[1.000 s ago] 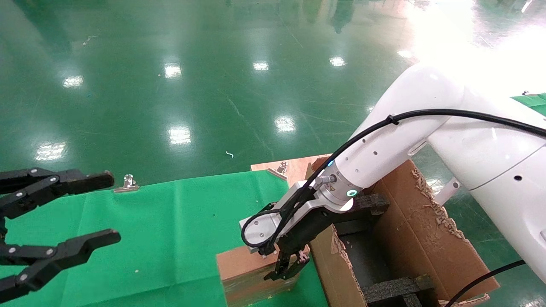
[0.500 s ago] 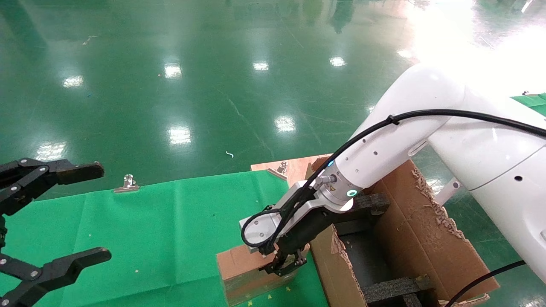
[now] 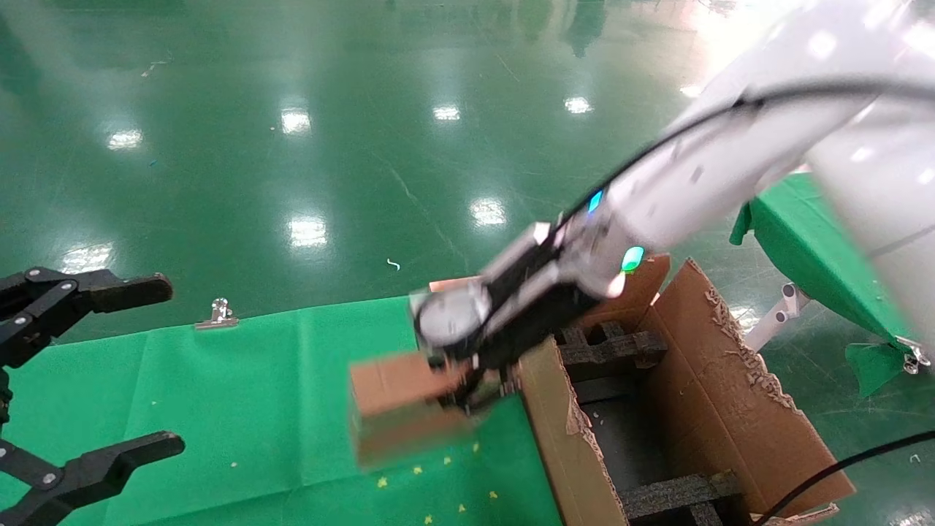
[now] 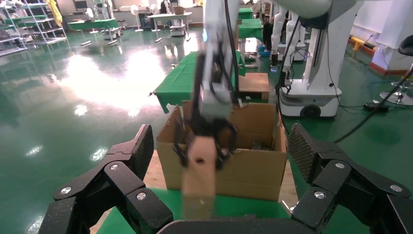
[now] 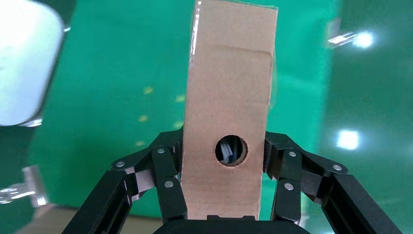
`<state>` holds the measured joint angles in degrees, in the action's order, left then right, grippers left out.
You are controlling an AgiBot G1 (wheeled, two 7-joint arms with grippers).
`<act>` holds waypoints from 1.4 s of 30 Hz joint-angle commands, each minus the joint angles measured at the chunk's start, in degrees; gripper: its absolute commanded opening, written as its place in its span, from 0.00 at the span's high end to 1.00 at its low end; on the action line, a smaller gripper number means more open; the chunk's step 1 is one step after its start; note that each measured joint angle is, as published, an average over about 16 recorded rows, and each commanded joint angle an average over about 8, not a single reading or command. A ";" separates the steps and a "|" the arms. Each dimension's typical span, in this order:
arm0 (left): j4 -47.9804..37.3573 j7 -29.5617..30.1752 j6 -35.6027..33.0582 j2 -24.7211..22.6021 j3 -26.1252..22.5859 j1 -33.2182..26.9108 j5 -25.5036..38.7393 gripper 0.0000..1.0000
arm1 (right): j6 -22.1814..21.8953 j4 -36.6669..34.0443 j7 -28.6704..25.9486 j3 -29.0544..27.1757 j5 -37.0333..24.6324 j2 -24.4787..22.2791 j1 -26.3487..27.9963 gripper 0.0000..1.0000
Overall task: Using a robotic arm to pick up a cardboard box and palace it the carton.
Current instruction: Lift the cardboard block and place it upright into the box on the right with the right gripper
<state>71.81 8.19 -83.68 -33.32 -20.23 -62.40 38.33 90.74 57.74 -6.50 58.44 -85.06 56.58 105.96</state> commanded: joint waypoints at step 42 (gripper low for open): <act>0.00 -0.01 0.01 0.01 -0.02 0.00 -0.01 0.00 | 0.41 -15.89 11.70 37.94 16.40 -16.58 34.20 1.00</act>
<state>71.81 8.18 -83.68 -33.32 -20.24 -62.41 38.32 91.15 41.83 5.09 96.03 -68.59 40.20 139.97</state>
